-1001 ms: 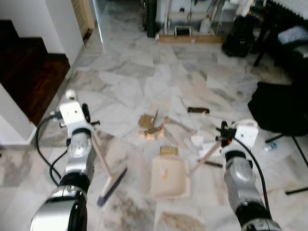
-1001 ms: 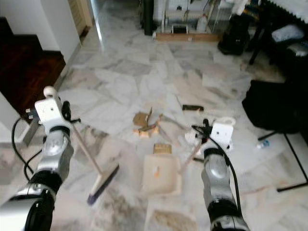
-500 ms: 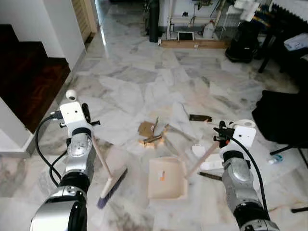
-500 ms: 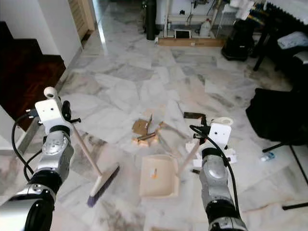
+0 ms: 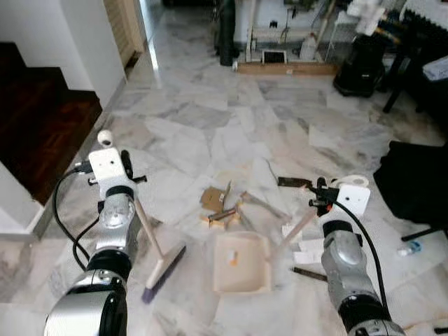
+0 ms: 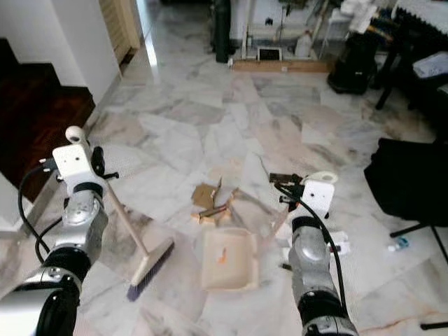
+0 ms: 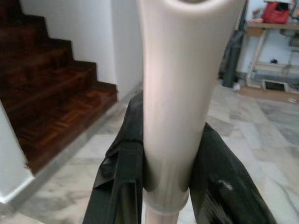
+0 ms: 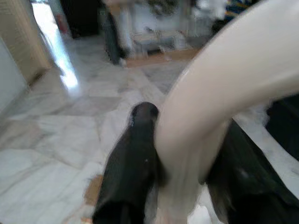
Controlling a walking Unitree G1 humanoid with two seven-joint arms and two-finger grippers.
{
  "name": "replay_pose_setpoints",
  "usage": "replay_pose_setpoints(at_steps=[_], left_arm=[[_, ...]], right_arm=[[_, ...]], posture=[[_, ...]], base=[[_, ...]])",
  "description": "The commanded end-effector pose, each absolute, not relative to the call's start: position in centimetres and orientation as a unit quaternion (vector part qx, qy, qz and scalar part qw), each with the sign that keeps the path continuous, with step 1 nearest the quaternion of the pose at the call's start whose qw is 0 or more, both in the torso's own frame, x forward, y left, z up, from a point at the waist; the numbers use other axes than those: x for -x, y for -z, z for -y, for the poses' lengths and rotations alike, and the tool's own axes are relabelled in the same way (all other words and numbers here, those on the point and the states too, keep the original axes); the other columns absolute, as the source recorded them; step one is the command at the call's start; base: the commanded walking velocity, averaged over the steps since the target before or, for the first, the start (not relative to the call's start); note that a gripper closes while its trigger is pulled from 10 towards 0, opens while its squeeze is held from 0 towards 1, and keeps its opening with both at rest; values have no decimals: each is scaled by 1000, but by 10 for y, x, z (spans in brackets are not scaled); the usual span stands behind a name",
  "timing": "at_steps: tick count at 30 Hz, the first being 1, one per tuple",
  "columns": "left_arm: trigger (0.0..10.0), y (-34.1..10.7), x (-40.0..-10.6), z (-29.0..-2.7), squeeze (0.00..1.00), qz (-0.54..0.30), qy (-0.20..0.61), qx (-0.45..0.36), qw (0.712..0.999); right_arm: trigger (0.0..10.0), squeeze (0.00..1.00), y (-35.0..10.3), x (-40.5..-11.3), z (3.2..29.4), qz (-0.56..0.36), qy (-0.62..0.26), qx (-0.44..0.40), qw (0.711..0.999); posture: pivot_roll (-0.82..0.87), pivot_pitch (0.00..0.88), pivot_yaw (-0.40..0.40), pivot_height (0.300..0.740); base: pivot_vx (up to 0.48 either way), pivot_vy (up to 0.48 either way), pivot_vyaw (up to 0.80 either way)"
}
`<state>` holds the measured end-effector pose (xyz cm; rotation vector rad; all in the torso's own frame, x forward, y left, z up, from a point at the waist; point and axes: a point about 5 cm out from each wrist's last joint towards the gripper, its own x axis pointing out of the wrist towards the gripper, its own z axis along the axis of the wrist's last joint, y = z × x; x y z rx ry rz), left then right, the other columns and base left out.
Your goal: Sweep floor
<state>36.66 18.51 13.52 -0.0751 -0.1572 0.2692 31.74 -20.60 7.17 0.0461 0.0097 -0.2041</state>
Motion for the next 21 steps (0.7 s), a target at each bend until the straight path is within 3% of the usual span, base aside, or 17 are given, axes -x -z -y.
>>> replay_pose_setpoints(at_steps=[1,9,16,21], left_arm=[[10000,-150,-369,-192,0,109,-141,38,983],[10000,-148,-368,-194,0,107,-143,35,983],[10000,-148,-368,-195,0,107,-142,34,984],[10000,-149,-369,-194,0,107,-141,34,984]], right_arm=[[10000,0,-86,-324,205,25,99,-18,995],[10000,0,-84,-323,206,20,104,-26,994],[10000,0,-85,-324,203,24,99,-29,994],[10000,0,-85,-324,202,27,99,-28,994]], posture=[[-64,31,14,740],[-62,44,15,740],[-62,48,19,740],[-63,51,21,740]], base=[[349,0,0],[347,0,0],[350,0,-692],[349,0,0]])
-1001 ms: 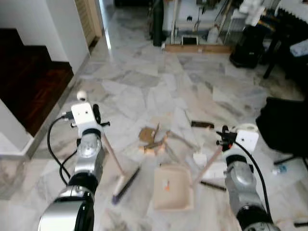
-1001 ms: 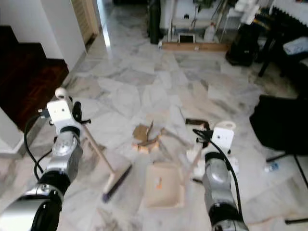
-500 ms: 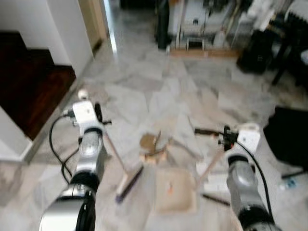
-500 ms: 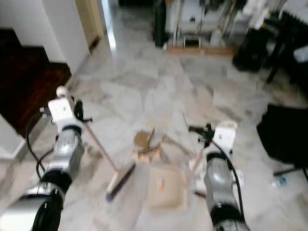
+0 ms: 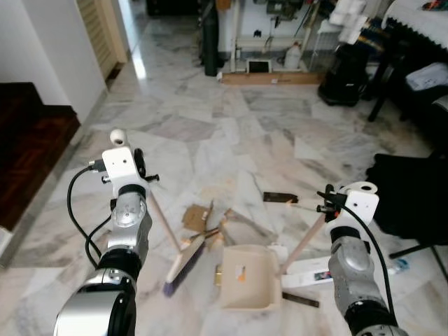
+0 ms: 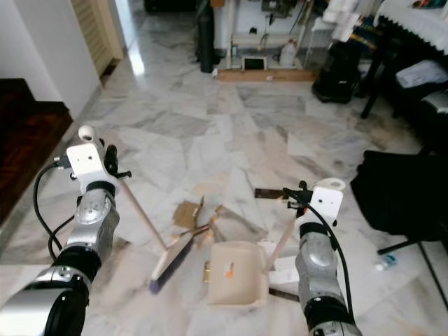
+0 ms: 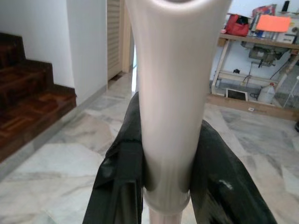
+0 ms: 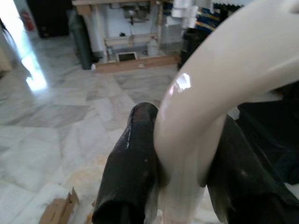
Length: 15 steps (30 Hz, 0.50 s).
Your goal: Sweep floor
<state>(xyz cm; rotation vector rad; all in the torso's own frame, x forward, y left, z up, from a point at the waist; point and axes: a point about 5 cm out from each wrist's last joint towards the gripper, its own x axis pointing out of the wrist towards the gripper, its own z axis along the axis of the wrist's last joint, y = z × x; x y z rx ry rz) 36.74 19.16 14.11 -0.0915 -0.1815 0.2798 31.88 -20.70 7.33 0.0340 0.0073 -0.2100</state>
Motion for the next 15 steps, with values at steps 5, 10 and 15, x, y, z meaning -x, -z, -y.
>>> replay_pose_setpoints(at_steps=[5,10,15], left_arm=[[10000,-149,-369,-193,0,107,-138,32,984],[10000,-148,-369,-191,0,107,-135,34,984],[10000,-148,-369,-188,0,109,-128,37,985]], right_arm=[[10000,0,-84,-323,204,25,100,-28,994],[10000,0,-84,-322,205,24,102,-26,994],[10000,0,-83,-322,207,22,104,-22,994]], posture=[[-63,55,21,740],[-64,57,20,740],[-67,64,19,740]], base=[[349,0,0],[349,0,0],[136,0,0]])
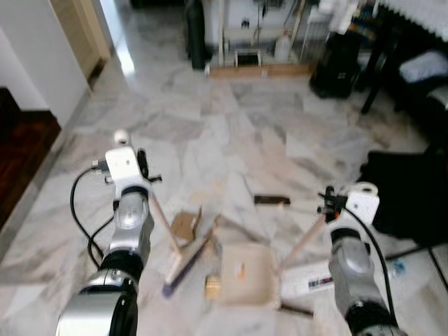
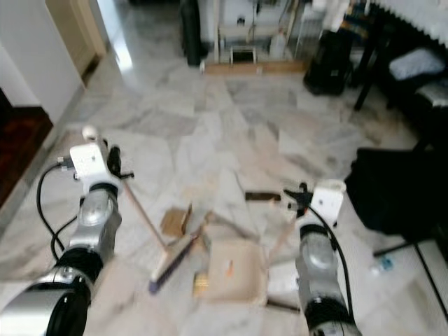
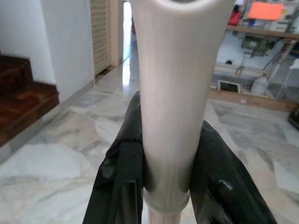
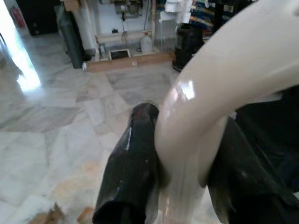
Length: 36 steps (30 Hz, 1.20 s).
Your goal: Sweep floor
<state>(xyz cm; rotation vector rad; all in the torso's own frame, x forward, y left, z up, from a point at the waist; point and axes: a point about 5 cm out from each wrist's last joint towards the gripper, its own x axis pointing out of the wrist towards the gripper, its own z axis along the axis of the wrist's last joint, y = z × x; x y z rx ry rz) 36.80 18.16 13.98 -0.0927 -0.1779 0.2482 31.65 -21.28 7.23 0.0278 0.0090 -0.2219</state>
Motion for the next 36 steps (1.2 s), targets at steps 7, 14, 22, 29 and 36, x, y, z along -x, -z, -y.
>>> replay_pose_setpoints(at_steps=[7,14,22,29,36], left_arm=[[10000,-141,-365,-182,0,101,-120,38,987],[10000,-137,-362,-177,0,96,-112,39,988],[10000,-132,-359,-174,0,91,-105,37,990],[10000,-130,-356,-175,0,88,-103,34,990],[10000,-128,-353,-178,0,87,-106,30,990]], right_arm=[[10000,0,-74,-315,210,4,103,-17,995],[10000,0,-67,-311,211,-9,97,-6,995],[10000,0,-62,-304,210,-21,68,37,997],[10000,0,-57,-297,215,-31,56,74,995],[10000,0,-57,-295,220,-35,61,86,994]], posture=[[-69,74,15,740],[-75,88,12,740],[-81,93,11,740],[-80,101,7,740],[-76,119,0,740]], base=[[0,0,0],[0,0,0],[0,0,0],[0,0,0],[0,0,0]])
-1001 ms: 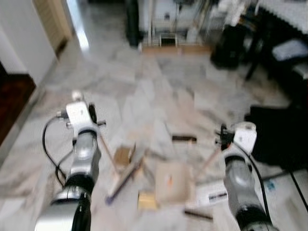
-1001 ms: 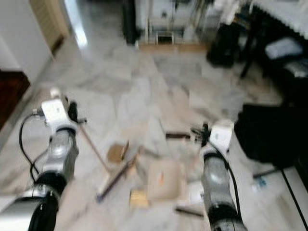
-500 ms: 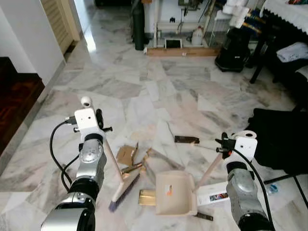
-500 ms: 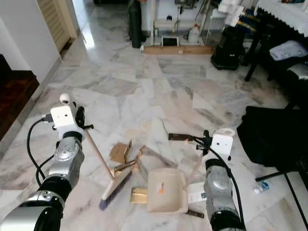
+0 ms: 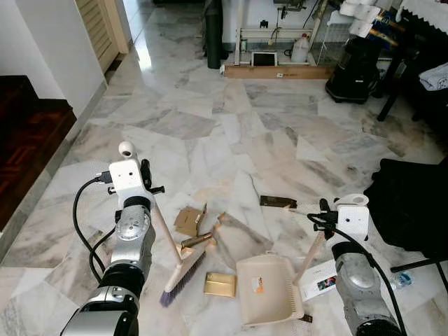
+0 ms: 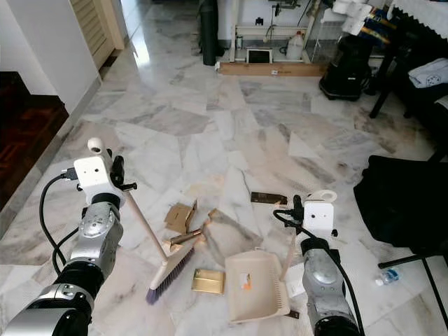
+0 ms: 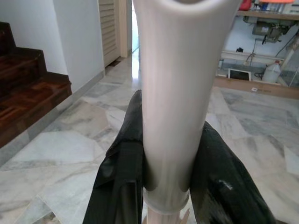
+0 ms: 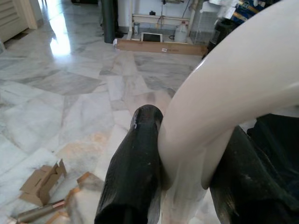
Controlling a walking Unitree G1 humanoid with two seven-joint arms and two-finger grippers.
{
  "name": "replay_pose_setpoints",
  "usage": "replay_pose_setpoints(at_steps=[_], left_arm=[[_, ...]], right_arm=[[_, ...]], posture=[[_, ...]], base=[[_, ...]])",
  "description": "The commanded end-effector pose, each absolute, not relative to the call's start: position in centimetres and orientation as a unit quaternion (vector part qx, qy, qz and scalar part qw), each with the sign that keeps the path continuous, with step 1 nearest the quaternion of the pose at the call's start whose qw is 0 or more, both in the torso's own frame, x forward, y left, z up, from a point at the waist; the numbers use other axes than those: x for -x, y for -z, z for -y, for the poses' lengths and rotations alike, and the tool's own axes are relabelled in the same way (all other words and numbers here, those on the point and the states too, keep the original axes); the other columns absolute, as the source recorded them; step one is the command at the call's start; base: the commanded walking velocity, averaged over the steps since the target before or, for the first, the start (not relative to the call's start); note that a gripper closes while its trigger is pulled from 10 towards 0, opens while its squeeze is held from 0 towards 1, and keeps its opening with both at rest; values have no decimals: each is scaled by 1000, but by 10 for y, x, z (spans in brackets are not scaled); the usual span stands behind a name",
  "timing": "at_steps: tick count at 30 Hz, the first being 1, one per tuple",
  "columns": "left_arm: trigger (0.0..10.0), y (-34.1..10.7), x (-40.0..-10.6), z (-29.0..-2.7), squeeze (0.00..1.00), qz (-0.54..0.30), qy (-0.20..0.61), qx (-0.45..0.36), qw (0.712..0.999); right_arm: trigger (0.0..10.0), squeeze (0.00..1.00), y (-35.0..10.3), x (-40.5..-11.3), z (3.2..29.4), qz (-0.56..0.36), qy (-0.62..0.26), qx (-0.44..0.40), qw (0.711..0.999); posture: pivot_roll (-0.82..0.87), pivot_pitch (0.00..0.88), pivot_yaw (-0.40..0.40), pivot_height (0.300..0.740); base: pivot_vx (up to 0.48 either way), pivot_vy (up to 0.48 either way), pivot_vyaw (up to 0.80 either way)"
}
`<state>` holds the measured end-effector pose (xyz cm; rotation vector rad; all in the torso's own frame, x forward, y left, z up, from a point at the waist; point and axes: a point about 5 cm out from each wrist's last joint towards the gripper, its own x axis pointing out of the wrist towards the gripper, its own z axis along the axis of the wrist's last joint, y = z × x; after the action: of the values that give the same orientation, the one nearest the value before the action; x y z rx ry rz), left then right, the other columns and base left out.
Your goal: Sweep floor
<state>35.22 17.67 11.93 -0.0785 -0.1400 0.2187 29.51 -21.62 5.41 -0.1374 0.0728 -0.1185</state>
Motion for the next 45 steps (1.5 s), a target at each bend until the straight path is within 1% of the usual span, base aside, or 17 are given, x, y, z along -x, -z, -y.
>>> replay_pose_setpoints(at_steps=[1,9,10,12,18,23,30,39,45], left_arm=[[10000,-128,-353,-179,0,87,-107,28,990],[10000,-130,-350,-182,0,92,-112,21,989],[10000,-130,-350,-182,0,94,-113,21,989],[10000,-131,-350,-183,0,94,-114,21,989],[10000,-131,-350,-183,0,93,-115,24,989],[10000,-133,-351,-182,0,94,-114,27,989],[10000,-132,-350,-181,0,94,-112,28,989],[10000,-132,-348,-185,0,94,-112,21,989],[10000,-132,-346,-186,0,94,-111,19,989]], right_arm=[[10000,0,-57,-296,219,-35,60,87,994],[10000,0,-60,-300,210,-31,49,88,994],[10000,0,-67,-304,207,-12,51,53,997],[10000,0,-72,-306,207,3,56,27,998],[10000,0,-91,-315,211,38,72,-9,997],[10000,0,-94,-316,213,42,70,-6,997],[10000,0,-88,-313,213,31,68,-5,997],[10000,0,-75,-308,205,6,57,17,998],[10000,0,-73,-306,203,4,49,32,998]], posture=[[-74,127,-3,740],[-61,158,-13,740],[-60,161,-17,740],[-60,160,-18,740],[-63,151,-26,740],[-66,141,-30,740],[-61,144,-28,740],[-48,173,-21,740],[-46,186,-22,740]], base=[[0,0,0],[0,0,0],[0,0,0],[0,0,0],[0,0,0],[0,0,0],[0,0,0],[0,0,0],[0,0,0]])
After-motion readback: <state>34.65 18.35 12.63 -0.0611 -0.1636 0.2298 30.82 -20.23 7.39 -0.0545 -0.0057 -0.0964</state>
